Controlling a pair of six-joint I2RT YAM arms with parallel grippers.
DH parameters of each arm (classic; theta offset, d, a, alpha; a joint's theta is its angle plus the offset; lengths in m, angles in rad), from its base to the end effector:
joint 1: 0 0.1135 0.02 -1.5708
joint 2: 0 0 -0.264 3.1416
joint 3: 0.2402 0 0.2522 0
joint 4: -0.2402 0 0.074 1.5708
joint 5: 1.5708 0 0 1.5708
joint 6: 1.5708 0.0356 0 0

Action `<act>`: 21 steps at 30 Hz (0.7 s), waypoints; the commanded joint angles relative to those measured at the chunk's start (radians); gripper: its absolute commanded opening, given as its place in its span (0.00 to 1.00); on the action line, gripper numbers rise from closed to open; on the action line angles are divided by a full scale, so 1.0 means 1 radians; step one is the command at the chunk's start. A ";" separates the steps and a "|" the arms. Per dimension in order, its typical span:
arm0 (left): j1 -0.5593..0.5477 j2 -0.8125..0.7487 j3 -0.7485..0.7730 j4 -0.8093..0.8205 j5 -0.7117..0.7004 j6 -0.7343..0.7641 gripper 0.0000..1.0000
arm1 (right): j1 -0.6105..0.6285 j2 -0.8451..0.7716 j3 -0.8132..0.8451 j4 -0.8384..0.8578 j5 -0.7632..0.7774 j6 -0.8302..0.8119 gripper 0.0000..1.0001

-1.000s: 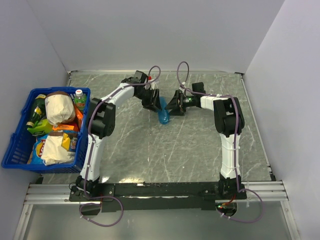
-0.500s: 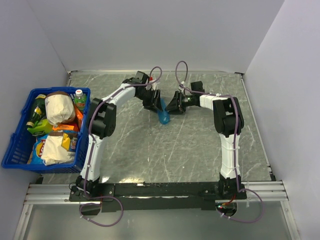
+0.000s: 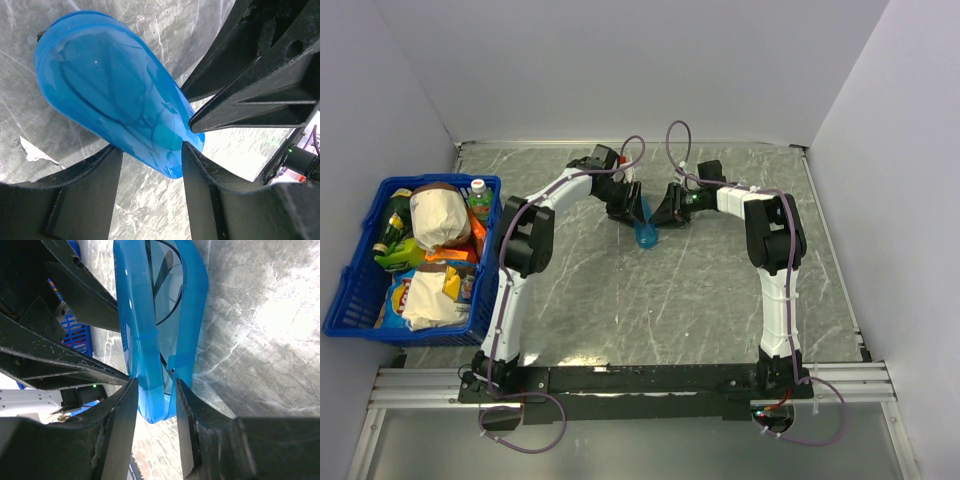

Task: Organize the sunglasses
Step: Close the case with sunglasses at the center of the board.

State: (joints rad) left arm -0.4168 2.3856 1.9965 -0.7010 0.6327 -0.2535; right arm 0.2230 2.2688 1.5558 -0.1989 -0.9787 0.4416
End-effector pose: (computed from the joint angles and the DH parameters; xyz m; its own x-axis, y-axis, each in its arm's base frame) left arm 0.4569 -0.2253 0.1661 -0.9294 0.1903 -0.3161 0.3547 0.6967 -0.6235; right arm 0.4535 0.1331 0.1267 -0.9616 0.0265 -0.2731 -0.2299 0.4652 0.8548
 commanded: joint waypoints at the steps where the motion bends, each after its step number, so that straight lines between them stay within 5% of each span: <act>1: -0.014 0.027 -0.010 -0.003 -0.062 0.010 0.55 | 0.016 -0.008 0.033 -0.030 0.057 -0.043 0.38; 6: -0.014 0.038 -0.007 -0.005 -0.106 0.003 0.57 | 0.018 -0.006 0.043 -0.068 0.113 -0.061 0.29; 21: -0.014 0.098 0.013 -0.043 -0.292 -0.007 0.59 | 0.045 0.046 0.141 -0.215 0.261 -0.122 0.26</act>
State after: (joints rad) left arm -0.4271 2.4020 2.0201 -0.7029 0.5465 -0.2939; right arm 0.2531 2.2768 1.6558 -0.3477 -0.8608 0.3725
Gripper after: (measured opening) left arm 0.611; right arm 0.284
